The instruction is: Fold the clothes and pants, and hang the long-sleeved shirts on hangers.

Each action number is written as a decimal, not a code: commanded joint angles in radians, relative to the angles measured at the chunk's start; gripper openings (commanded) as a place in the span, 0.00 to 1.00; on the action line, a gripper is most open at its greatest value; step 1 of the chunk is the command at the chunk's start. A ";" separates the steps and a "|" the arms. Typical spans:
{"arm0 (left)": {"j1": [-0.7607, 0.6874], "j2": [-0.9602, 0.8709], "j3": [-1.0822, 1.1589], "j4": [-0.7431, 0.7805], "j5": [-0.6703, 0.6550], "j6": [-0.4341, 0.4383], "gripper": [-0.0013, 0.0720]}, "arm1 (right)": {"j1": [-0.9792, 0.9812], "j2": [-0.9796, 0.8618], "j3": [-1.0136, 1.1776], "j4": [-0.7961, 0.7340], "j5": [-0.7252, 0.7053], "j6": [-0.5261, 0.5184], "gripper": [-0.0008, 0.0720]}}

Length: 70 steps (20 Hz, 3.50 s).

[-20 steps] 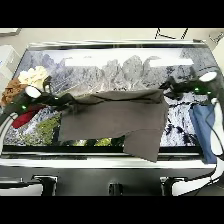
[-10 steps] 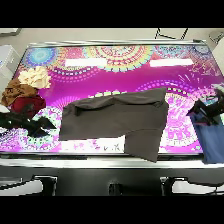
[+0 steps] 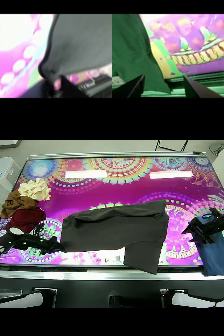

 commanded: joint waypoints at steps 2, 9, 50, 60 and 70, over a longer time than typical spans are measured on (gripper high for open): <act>-0.030 0.008 -0.011 -0.019 0.035 0.003 0.05 | 0.001 0.001 -0.052 0.006 -0.023 -0.031 0.75; -0.030 0.110 -0.011 -0.020 0.023 -0.004 0.05 | 0.003 0.001 -0.376 0.284 -0.307 -0.205 0.74; -0.066 0.535 0.821 0.048 -0.116 -0.198 0.05 | 0.237 0.404 0.566 -0.021 0.142 -0.101 0.07; -0.150 0.037 0.368 0.026 0.296 -0.150 0.05 | 0.408 -0.099 0.077 0.096 -0.532 -0.077 0.07; -0.219 -0.262 0.656 0.017 0.472 -0.151 0.05 | 0.418 -0.264 0.147 0.149 -1.002 0.062 0.07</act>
